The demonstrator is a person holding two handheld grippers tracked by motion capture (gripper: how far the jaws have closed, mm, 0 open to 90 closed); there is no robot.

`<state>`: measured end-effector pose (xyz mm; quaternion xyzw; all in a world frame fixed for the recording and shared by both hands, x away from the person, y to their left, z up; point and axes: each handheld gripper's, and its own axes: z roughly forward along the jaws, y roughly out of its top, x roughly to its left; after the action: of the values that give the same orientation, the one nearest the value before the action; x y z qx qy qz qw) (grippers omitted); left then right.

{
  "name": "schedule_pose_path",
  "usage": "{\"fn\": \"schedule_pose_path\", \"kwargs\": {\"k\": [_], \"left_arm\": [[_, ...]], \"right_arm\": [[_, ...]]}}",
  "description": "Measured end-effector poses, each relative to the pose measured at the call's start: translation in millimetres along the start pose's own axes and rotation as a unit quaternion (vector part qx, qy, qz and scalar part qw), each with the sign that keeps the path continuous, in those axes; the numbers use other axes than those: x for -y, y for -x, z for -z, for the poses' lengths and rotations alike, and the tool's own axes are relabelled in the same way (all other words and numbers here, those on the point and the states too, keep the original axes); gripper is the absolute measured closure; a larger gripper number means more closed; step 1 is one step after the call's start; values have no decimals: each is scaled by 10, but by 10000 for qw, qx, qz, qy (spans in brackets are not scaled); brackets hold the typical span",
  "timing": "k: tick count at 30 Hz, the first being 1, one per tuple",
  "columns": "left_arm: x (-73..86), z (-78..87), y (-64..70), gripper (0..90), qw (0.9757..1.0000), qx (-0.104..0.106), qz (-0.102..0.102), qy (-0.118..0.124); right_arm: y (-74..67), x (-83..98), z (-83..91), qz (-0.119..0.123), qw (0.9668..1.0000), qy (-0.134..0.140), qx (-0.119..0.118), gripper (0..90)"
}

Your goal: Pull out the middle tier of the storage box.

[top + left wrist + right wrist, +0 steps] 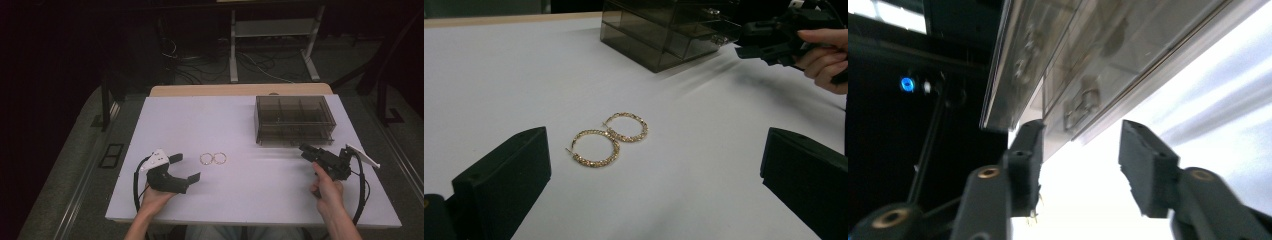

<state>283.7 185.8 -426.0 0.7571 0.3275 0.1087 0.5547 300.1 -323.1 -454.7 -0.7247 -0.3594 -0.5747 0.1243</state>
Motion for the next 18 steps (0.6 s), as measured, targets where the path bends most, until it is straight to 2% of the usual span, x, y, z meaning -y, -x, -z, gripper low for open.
{"fn": "schedule_pose_path", "kwargs": {"k": [1, 2, 3, 6, 11, 13, 15, 16, 17, 18], "left_arm": [[-1, 1, 0, 0, 10000, 1, -5, 5], [-1, 0, 0, 0, 10000, -2, 0, 6], [-1, -1, 0, 0, 10000, -8, -2, 4], [-1, -6, 0, 0, 10000, -17, 5, 9], [0, -4, 2, 0, 10000, -35, 11, 20], [0, -5, 0, 0, 10000, -45, 9, 24], [0, -4, -2, 0, 10000, -49, 14, 21], [1, -2, -2, 0, 10000, -51, 24, 27], [0, 1, -2, 0, 10000, -51, 17, 38], [-1, 4, -4, 0, 10000, -52, 4, 37]], "right_arm": [[-31, -6, 11, 127, 9999, -59, 58, 445], [-87, -14, 41, 400, 9989, -182, 144, 390], [-87, -14, 41, 400, 9989, -182, 144, 390], [-133, -28, 81, 692, 9969, -351, 139, 334], [-164, -58, 114, 1201, 9907, -627, 146, 222], [-193, -72, 112, 1466, 9859, -786, 163, 183], [-240, -87, 106, 1805, 9784, -971, 273, 105], [-299, -98, 105, 2125, 9693, -1167, 413, 104], [-299, -98, 105, 2125, 9693, -1167, 413, 104], [-326, -102, 105, 2270, 9650, -1223, 469, 104]]}}
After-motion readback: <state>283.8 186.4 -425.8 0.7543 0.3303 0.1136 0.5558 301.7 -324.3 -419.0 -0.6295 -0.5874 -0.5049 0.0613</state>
